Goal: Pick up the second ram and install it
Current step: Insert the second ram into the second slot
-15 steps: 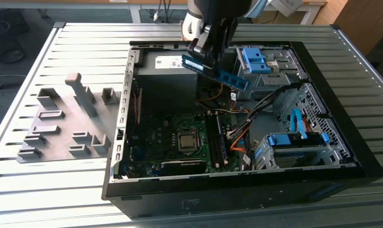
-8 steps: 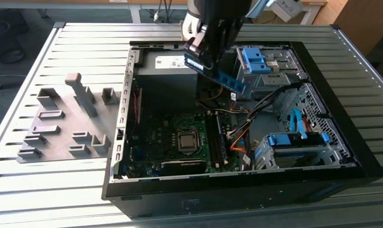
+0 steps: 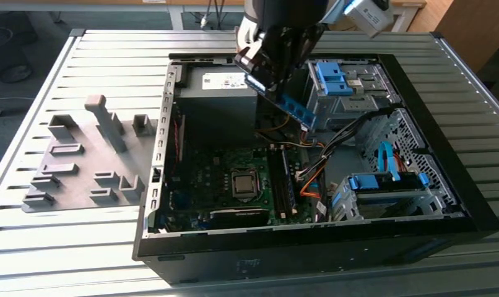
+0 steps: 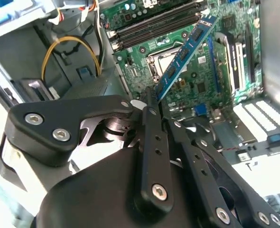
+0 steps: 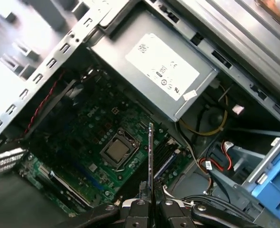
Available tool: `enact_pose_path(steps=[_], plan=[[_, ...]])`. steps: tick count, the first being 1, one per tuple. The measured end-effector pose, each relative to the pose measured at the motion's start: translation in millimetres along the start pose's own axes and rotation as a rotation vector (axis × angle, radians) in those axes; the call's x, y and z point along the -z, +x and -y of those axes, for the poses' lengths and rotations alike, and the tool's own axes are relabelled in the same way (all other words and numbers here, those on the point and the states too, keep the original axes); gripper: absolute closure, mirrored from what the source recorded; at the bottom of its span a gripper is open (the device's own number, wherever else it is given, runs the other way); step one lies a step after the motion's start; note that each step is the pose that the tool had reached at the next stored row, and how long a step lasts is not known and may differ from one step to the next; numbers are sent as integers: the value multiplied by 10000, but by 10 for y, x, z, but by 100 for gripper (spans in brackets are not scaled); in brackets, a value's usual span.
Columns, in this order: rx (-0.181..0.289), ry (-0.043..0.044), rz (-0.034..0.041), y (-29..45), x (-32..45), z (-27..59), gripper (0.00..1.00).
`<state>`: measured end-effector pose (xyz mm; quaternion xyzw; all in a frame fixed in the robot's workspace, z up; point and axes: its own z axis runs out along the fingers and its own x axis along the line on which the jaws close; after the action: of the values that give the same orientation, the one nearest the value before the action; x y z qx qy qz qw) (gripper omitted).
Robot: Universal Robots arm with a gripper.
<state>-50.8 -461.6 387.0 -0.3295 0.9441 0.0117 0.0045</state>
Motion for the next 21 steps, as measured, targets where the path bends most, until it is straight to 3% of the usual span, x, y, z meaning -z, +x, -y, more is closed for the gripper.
enact_pose_path(steps=[11,21], plan=[[-1673,33,31,-3,-25,-4,86],[-3465,60,67,-3,-69,-3,86]])
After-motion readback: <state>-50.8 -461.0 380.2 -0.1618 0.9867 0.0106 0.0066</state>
